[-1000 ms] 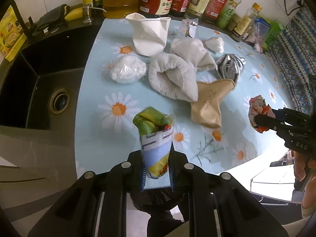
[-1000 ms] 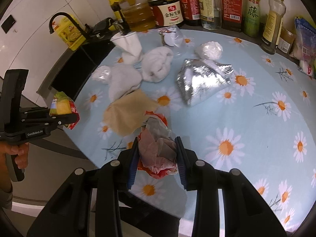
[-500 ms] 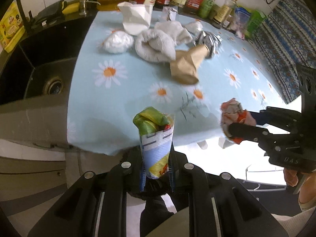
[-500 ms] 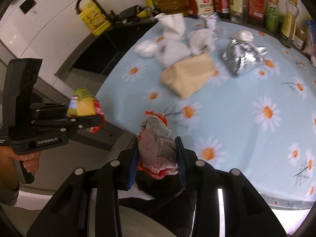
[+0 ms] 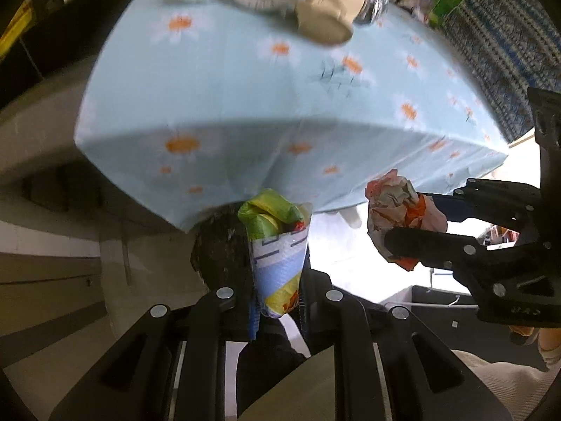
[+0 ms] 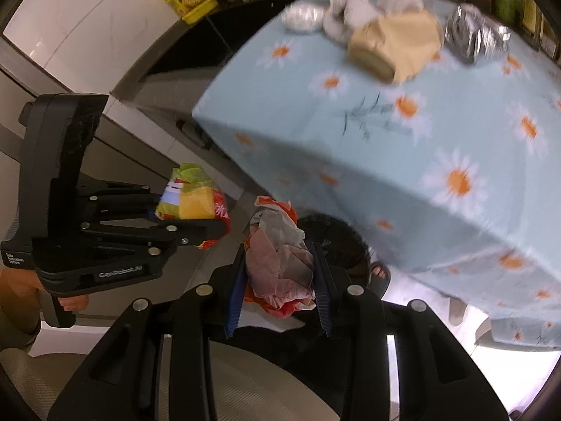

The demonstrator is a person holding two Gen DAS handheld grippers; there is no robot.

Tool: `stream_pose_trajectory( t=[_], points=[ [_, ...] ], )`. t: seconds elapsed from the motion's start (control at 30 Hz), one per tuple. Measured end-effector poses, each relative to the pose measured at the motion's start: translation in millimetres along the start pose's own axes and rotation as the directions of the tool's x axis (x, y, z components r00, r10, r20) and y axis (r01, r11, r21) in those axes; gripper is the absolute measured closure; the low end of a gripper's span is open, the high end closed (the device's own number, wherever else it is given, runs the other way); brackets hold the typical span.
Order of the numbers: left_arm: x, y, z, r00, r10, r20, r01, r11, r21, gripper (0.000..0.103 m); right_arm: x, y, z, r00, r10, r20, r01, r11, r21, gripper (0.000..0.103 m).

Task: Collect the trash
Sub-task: 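Carry both wrappers down over the black trash bin, then open both grippers to drop the wrappers into the bin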

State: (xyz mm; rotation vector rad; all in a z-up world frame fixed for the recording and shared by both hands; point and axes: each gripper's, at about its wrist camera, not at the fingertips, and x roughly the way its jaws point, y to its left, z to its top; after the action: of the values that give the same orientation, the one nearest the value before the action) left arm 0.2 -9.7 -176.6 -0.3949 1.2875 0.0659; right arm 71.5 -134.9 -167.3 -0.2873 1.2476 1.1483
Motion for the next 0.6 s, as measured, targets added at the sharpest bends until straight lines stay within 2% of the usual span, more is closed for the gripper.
stream_pose_trajectory(
  t=[0.4, 0.6],
  points=[
    [95, 37, -28, 0.994, -0.03, -0.106, 0.022, 0.997, -0.075, 0.087, 97, -40, -31, 0.996, -0.009, -0.09, 0.021, 0.991, 0.134, 0.067],
    [133, 47, -33, 0.988, -0.048, -0.144, 0.035, 0.995, -0.092, 0.087, 130, -60, -37, 0.995, 0.003, -0.098, 0.016, 0.982, 0.186, 0.067]
  ],
)
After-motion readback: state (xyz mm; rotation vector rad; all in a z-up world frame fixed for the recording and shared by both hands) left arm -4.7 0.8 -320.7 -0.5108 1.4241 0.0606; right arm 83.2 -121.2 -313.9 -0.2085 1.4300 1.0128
